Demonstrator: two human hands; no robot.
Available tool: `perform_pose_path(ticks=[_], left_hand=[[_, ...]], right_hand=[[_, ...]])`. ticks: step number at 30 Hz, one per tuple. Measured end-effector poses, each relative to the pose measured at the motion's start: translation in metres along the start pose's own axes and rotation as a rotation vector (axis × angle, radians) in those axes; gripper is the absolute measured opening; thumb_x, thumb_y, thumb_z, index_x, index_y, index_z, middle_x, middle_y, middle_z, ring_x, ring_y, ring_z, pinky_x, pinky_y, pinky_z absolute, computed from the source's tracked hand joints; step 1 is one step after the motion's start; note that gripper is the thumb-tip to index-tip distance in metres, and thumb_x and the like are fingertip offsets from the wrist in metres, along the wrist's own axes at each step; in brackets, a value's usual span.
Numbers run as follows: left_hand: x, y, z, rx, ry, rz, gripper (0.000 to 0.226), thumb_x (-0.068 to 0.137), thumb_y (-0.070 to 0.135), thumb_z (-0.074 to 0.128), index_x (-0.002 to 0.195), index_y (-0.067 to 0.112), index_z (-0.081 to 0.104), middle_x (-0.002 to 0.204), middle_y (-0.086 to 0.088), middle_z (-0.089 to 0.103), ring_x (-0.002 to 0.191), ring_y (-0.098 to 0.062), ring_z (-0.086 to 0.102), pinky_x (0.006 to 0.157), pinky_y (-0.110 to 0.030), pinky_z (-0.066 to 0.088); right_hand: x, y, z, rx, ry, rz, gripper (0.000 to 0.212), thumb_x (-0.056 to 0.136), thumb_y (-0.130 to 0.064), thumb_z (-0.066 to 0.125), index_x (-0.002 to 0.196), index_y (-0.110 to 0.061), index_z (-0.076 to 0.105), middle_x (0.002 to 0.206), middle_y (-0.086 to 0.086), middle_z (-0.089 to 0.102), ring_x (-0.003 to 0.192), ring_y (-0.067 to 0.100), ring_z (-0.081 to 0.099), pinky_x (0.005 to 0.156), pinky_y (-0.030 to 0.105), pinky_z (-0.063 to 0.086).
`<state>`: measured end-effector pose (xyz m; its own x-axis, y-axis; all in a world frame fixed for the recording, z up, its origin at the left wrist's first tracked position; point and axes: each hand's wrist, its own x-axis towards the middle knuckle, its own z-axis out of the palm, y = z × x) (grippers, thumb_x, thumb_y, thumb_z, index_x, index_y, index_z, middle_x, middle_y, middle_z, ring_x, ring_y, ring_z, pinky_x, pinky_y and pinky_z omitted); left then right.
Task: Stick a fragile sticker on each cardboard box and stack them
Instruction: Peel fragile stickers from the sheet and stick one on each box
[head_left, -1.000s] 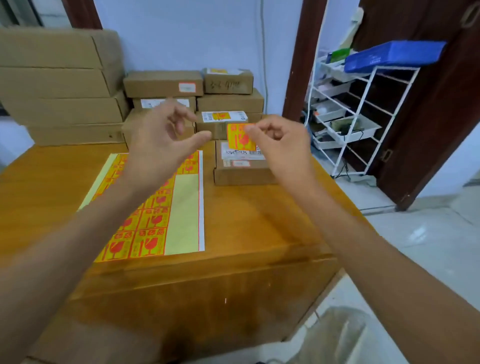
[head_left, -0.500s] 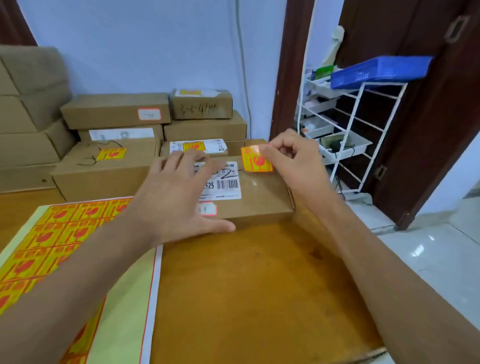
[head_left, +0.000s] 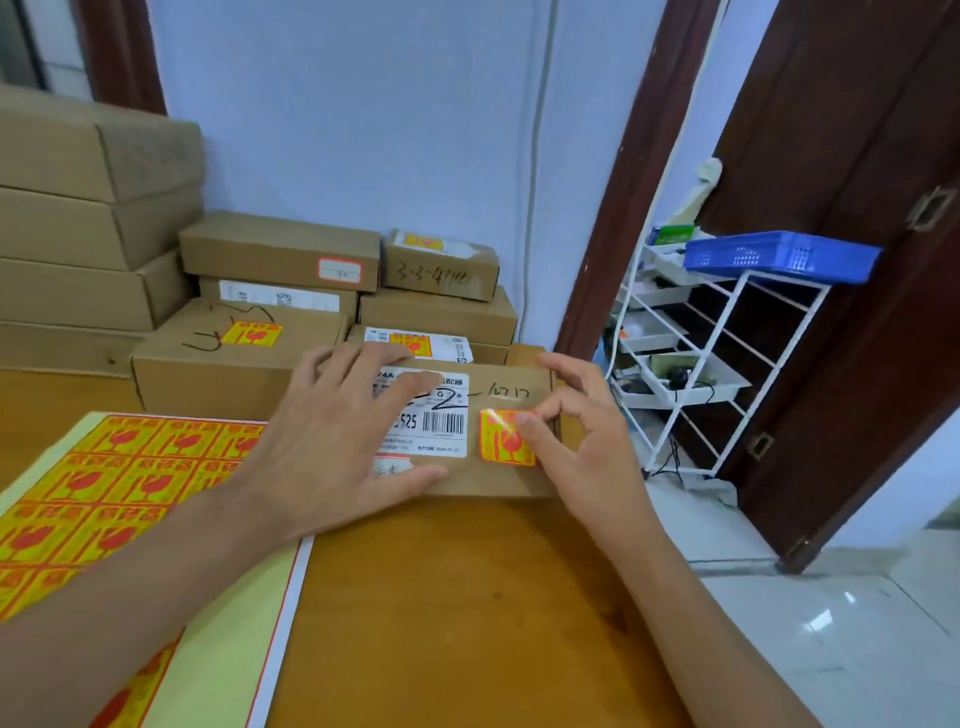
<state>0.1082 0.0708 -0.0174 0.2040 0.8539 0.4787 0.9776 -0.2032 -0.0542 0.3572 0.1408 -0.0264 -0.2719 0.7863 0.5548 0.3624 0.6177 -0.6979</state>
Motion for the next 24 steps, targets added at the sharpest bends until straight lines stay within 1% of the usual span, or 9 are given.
perform_pose_path(ticks=[3,8,13,15,17,20,22,24], left_hand=[[0.001,0.001,-0.002,0.015,-0.009,0.004,0.081,0.087,0.086,0.032,0.144,0.031,0.047,0.147,-0.004,0.045,0.134,-0.025,0.042,0.113,-0.05,0.029],[0.005,0.002,-0.005,0.077,-0.05,0.013,0.085,0.085,0.088,0.029,0.144,0.028,0.048,0.146,-0.008,0.046,0.134,-0.029,0.044,0.115,-0.052,0.029],[0.005,0.003,-0.006,0.062,-0.052,0.017,0.084,0.084,0.089,0.033,0.143,0.03,0.048,0.146,-0.007,0.046,0.134,-0.029,0.043,0.117,-0.053,0.027],[0.005,0.003,-0.006,0.057,-0.06,0.013,0.085,0.084,0.089,0.033,0.143,0.03,0.048,0.146,-0.007,0.046,0.135,-0.028,0.043,0.118,-0.054,0.026],[0.005,0.005,-0.007,0.061,-0.053,0.01,0.082,0.083,0.086,0.039,0.14,0.028,0.051,0.144,-0.006,0.047,0.135,-0.026,0.044,0.12,-0.057,0.022],[0.004,0.014,-0.007,0.047,-0.018,0.002,0.076,0.078,0.075,0.052,0.131,0.021,0.058,0.137,-0.008,0.05,0.132,-0.027,0.047,0.121,-0.06,0.018],[0.004,0.018,-0.005,0.041,-0.008,-0.014,0.072,0.08,0.07,0.051,0.13,0.018,0.058,0.137,-0.009,0.05,0.132,-0.027,0.046,0.121,-0.059,0.018],[0.004,0.02,-0.002,0.021,0.007,-0.037,0.064,0.089,0.066,0.043,0.129,0.019,0.056,0.137,-0.008,0.05,0.132,-0.026,0.045,0.121,-0.058,0.018]], right_hand=[[-0.001,-0.002,0.003,-0.007,0.026,-0.021,0.024,0.092,-0.023,0.077,0.072,-0.024,0.063,0.145,-0.017,0.05,0.141,0.006,0.044,0.117,0.043,0.037],[-0.002,-0.003,0.007,0.007,0.019,-0.012,0.026,0.093,-0.026,0.074,0.072,-0.029,0.06,0.145,-0.023,0.049,0.143,0.009,0.043,0.116,0.052,0.037],[-0.004,-0.005,0.009,0.067,0.068,-0.007,0.026,0.096,-0.02,0.072,0.072,-0.024,0.061,0.144,-0.02,0.053,0.14,0.009,0.047,0.115,0.045,0.039],[-0.003,-0.005,0.01,0.073,0.075,-0.009,0.025,0.096,-0.021,0.072,0.073,-0.023,0.061,0.144,-0.02,0.053,0.14,0.009,0.048,0.115,0.045,0.039],[-0.003,-0.005,0.012,0.071,0.076,-0.006,0.024,0.094,-0.028,0.072,0.073,-0.025,0.061,0.144,-0.023,0.052,0.141,0.009,0.047,0.115,0.047,0.039],[-0.004,-0.006,0.017,0.063,0.075,-0.002,0.023,0.091,-0.037,0.07,0.071,-0.028,0.063,0.144,-0.027,0.05,0.143,0.009,0.044,0.116,0.051,0.037],[-0.004,-0.006,0.019,0.072,0.073,-0.007,0.022,0.093,-0.034,0.071,0.072,-0.03,0.064,0.144,-0.027,0.051,0.143,0.009,0.043,0.116,0.051,0.037],[-0.004,-0.004,0.018,0.068,0.065,-0.016,0.024,0.095,-0.029,0.073,0.073,-0.031,0.064,0.144,-0.026,0.051,0.143,0.008,0.043,0.116,0.051,0.037]])
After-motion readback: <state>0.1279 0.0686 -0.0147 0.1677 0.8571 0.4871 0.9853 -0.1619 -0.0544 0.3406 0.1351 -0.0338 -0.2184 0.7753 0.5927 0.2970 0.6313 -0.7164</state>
